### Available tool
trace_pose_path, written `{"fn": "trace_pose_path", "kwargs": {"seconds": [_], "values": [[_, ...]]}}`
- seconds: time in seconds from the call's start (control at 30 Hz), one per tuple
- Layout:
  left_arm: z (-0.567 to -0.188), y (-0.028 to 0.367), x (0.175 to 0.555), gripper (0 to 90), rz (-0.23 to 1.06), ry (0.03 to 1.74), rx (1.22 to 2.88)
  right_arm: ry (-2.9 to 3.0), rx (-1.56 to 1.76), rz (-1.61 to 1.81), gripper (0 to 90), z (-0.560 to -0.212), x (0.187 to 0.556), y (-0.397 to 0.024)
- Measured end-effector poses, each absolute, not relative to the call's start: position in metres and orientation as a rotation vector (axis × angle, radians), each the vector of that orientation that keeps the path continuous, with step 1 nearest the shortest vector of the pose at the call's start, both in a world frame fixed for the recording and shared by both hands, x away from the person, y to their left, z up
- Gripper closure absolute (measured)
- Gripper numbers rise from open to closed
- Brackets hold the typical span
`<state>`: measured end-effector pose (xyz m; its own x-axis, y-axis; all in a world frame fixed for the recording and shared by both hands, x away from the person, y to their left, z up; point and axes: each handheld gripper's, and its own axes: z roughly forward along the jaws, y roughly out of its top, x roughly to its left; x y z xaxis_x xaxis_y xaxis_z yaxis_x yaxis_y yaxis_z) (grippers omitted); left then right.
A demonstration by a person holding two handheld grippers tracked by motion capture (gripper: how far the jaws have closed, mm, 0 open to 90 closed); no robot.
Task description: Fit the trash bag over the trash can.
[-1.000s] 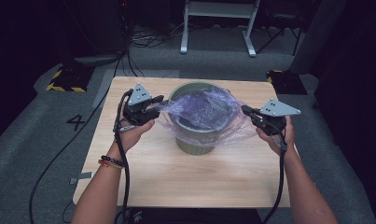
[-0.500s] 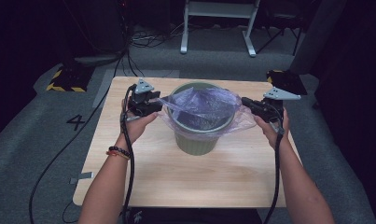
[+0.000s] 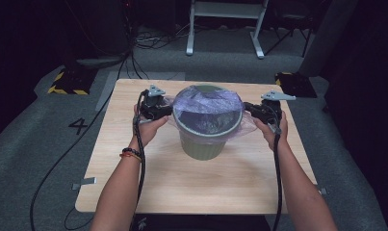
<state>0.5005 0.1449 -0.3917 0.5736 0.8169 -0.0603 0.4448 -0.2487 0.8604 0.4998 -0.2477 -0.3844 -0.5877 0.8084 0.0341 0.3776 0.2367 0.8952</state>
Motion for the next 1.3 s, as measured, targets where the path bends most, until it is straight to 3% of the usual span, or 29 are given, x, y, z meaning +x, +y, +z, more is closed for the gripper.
{"fn": "trace_pose_path", "kwargs": {"seconds": [0.2,0.43,0.73,0.93,1.1,1.17,1.2,1.27,1.3], "values": [[-0.401,0.135,0.504,66.2,0.502,1.008,1.919,2.098,1.104,1.302,90.0,-0.393,0.507,-0.241],[-0.410,0.129,0.505,80.0,0.455,0.946,1.976,2.175,1.086,1.301,90.0,-0.403,0.509,-0.235],[-0.415,0.128,0.502,89.4,0.441,0.915,2.023,2.229,1.078,1.286,90.0,-0.415,0.504,-0.240],[-0.421,0.126,0.506,89.5,0.450,0.963,2.081,2.238,1.106,1.215,90.0,-0.421,0.506,-0.242],[-0.427,0.130,0.509,88.1,0.394,0.980,2.038,2.250,1.129,1.203,90.0,-0.433,0.507,-0.242],[-0.427,0.131,0.509,84.3,0.403,0.980,2.046,2.239,1.135,1.213,90.0,-0.434,0.507,-0.244],[-0.427,0.132,0.508,80.8,0.404,0.983,2.041,2.220,1.145,1.225,83.3,-0.433,0.506,-0.246],[-0.425,0.136,0.504,72.9,0.422,0.998,2.014,2.170,1.141,1.275,78.7,-0.428,0.502,-0.252],[-0.424,0.139,0.502,65.1,0.424,1.000,1.998,2.153,1.116,1.301,75.1,-0.423,0.498,-0.256]]}}
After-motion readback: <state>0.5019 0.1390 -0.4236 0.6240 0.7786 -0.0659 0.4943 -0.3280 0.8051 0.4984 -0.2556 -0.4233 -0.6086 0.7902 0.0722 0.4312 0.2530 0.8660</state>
